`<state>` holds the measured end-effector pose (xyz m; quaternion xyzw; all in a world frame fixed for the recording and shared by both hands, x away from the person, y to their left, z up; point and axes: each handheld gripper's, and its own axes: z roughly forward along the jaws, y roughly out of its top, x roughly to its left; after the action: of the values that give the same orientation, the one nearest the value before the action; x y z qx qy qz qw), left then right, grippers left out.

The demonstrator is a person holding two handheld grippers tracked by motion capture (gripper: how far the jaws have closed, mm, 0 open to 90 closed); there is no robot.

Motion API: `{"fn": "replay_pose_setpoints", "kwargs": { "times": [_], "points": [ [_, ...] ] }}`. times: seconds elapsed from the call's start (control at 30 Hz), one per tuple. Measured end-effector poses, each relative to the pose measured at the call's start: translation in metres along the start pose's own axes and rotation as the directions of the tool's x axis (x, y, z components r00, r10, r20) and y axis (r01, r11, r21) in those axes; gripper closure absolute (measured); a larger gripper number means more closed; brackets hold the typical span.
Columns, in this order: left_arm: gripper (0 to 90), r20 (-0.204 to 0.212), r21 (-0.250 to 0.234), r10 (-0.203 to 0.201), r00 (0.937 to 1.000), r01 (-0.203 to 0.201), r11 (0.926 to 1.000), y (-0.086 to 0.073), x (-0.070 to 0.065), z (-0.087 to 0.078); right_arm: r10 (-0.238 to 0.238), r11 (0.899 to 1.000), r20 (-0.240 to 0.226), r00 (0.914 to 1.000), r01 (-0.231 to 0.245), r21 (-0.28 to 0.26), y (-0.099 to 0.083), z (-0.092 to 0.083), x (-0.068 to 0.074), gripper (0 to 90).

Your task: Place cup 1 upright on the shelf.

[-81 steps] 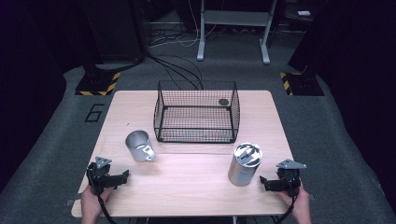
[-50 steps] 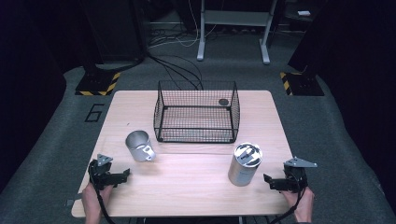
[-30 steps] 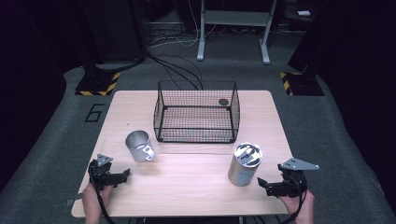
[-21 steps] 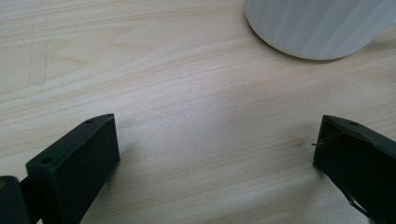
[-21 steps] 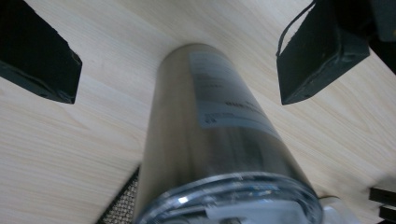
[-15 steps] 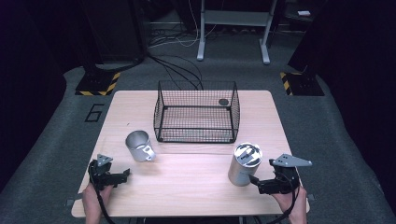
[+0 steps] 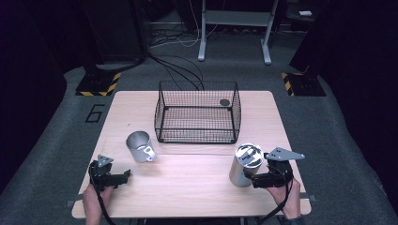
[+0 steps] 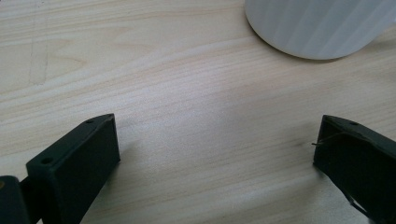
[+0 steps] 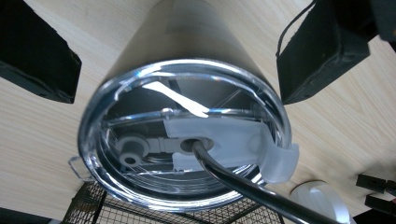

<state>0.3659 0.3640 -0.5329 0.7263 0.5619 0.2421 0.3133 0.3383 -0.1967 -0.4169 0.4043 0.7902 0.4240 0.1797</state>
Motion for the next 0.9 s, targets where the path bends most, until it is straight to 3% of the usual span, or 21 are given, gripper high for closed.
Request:
{"fn": "replay_pose_setpoints", "kwargs": {
  "times": [0.07, 0.47, 0.67, 0.9],
  "points": [
    [0.1, 0.0, -0.001, 0.001, 1.0, -0.001, 1.0, 0.0, 0.0, 0.0, -0.019, 1.0, 0.003, 0.9998, 0.019, -0.013, 0.002, 0.004, 0.001, 0.0],
    [0.1, 0.0, -0.001, 0.001, 1.0, -0.001, 1.0, 0.0, 0.0, 0.0, -0.016, 1.0, 0.001, 0.9999, 0.016, -0.025, 0.008, 0.018, 0.004, 1.2],
    [0.1, 0.0, -0.001, 0.001, 1.0, -0.001, 1.0, 0.0, 0.0, 0.0, -0.032, 0.998, 0.003, 0.9995, 0.032, -0.046, 0.006, 0.019, 0.003, 2.1],
    [0.1, 0.0, -0.001, 0.001, 1.0, -0.001, 1.0, 0.0, 0.0, 0.0, -0.038, 0.999, 0.016, 0.9991, 0.039, -0.032, 0.008, 0.019, 0.004, 2.7]
  ]
}}
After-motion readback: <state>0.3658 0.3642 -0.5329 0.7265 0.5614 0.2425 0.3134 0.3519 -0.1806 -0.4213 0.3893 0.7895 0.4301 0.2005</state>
